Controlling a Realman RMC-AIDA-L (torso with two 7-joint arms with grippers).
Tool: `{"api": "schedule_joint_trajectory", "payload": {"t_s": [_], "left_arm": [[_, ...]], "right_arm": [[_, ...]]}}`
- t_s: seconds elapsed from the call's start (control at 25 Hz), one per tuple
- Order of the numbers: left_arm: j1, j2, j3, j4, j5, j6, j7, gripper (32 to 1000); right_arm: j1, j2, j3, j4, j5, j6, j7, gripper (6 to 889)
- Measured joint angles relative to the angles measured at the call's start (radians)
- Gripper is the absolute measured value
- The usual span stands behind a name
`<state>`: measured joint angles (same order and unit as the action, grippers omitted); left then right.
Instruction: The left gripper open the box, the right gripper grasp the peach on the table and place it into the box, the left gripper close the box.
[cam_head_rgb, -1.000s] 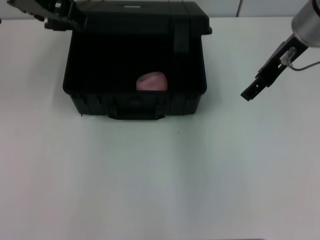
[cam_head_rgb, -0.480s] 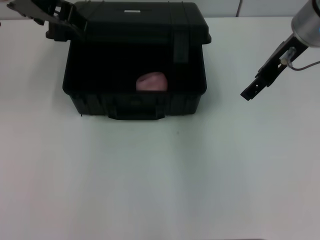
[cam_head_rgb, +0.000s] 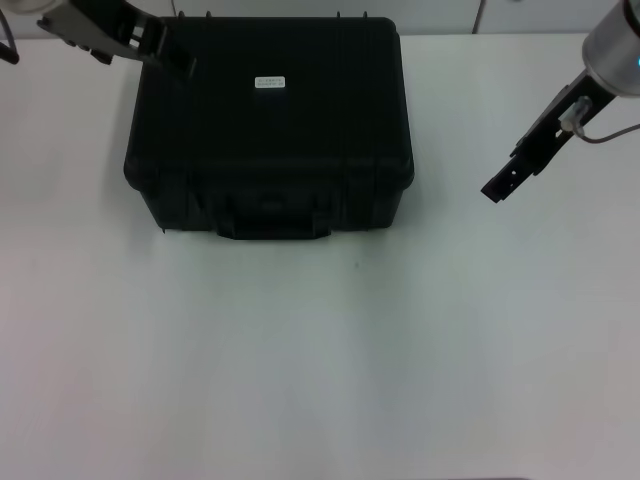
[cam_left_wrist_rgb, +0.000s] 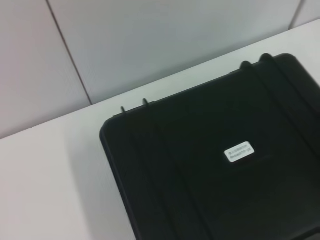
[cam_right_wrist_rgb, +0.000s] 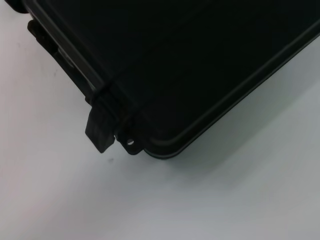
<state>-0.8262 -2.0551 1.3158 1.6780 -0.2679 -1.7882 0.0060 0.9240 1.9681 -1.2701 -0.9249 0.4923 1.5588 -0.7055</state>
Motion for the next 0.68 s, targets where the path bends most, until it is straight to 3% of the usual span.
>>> {"api": "schedule_joint_trajectory", "payload": {"t_s": [0.68], "left_arm": [[-0.001,-0.0005,0.0,0.0,0.008,0.0,0.0,846]], "right_arm": [[0.001,0.0,0.0,0.0,0.0,0.002,0.0,841]]}}
